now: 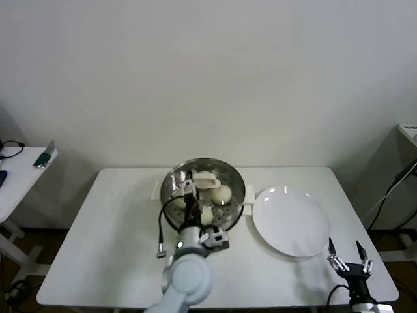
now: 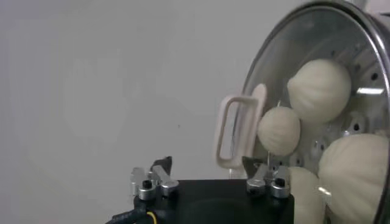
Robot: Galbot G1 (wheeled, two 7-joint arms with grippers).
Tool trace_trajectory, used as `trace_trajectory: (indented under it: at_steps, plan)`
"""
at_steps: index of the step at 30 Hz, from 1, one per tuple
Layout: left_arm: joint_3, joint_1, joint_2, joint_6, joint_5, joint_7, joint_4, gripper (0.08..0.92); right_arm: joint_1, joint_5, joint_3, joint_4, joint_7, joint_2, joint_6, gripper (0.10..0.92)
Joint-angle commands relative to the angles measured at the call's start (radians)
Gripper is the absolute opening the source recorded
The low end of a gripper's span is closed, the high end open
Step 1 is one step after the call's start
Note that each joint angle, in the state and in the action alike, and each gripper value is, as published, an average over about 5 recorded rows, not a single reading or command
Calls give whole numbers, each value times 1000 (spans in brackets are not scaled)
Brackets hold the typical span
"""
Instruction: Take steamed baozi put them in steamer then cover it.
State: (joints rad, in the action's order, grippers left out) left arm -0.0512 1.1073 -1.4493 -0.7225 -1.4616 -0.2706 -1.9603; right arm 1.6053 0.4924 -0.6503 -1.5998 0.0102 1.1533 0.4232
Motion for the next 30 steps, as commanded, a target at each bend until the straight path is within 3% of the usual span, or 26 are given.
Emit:
trace_trajectory:
  at_steps: [1, 6, 11, 16, 22, 30]
  plan:
    - [132, 102, 175, 114, 599, 202, -262, 775, -1, -6, 7, -10, 12, 0, -23, 823]
    - [372, 193, 193, 341, 998, 375, -266, 821, -3, -17, 13, -11, 0, 7, 3, 823]
    - [656, 310, 163, 513, 1311, 384, -263, 823, -4, -54, 20, -24, -16, 23, 29, 823]
    - [871, 483, 184, 711, 1583, 376, -189, 823, -1, -82, 22, -37, -16, 33, 35, 823]
    - [889, 618, 188, 904, 1699, 420, -67, 823, 2, -120, 23, -24, -24, 39, 49, 823]
    - [774, 642, 159, 1083, 1665, 445, 97, 823, 0, -116, 24, -10, -40, 39, 57, 823]
